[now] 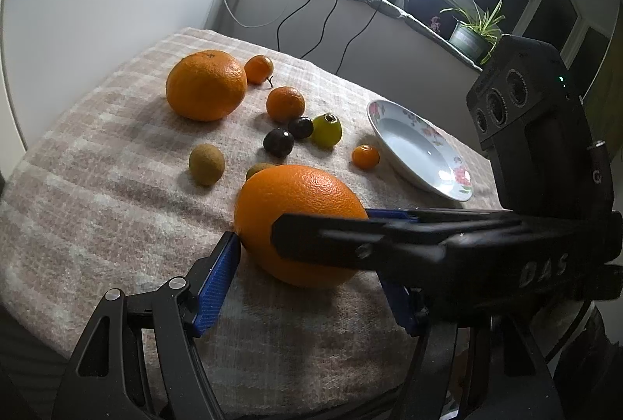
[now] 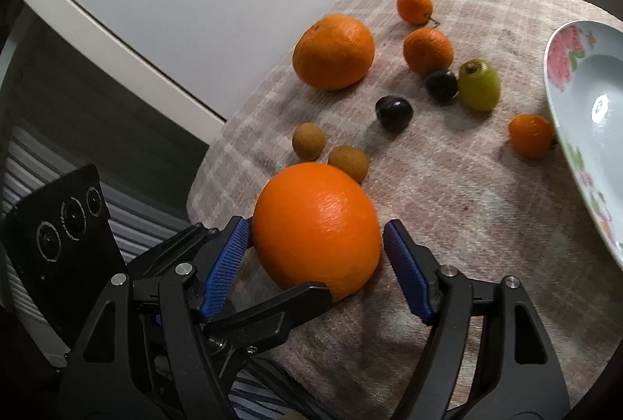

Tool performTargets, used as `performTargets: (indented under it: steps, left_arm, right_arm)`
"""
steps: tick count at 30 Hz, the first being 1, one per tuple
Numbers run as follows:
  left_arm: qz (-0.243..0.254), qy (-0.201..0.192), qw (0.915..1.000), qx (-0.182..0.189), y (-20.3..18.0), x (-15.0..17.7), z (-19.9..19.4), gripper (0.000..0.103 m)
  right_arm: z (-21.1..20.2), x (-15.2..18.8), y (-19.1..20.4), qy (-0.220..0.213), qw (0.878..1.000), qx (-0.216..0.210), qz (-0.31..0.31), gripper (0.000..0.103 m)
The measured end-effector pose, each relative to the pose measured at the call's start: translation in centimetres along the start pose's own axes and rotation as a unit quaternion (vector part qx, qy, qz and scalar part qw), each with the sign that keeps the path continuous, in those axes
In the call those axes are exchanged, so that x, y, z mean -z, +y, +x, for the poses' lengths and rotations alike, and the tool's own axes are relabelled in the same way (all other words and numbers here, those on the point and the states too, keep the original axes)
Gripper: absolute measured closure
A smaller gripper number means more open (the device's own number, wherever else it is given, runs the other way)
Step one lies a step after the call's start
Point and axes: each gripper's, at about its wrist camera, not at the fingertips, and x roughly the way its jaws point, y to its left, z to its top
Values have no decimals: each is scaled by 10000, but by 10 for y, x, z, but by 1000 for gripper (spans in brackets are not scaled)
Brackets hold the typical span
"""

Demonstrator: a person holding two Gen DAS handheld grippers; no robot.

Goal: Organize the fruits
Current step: 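Move the right gripper to the large smooth orange and close on it, then lift the orange with the right gripper and carry it over the plate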

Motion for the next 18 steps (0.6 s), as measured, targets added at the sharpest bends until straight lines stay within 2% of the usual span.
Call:
performTargets:
  steps: [11,18]
  left_arm:
    - [76,-20,10000,-10,-5,-1,2,35]
    - [229,-107,9997,40,-16,-10,2,35]
  right_arm:
    - [2,-1,3,3,9999,108,-35,32]
    - [-15,-4,2,-132,9998,169,-47,32]
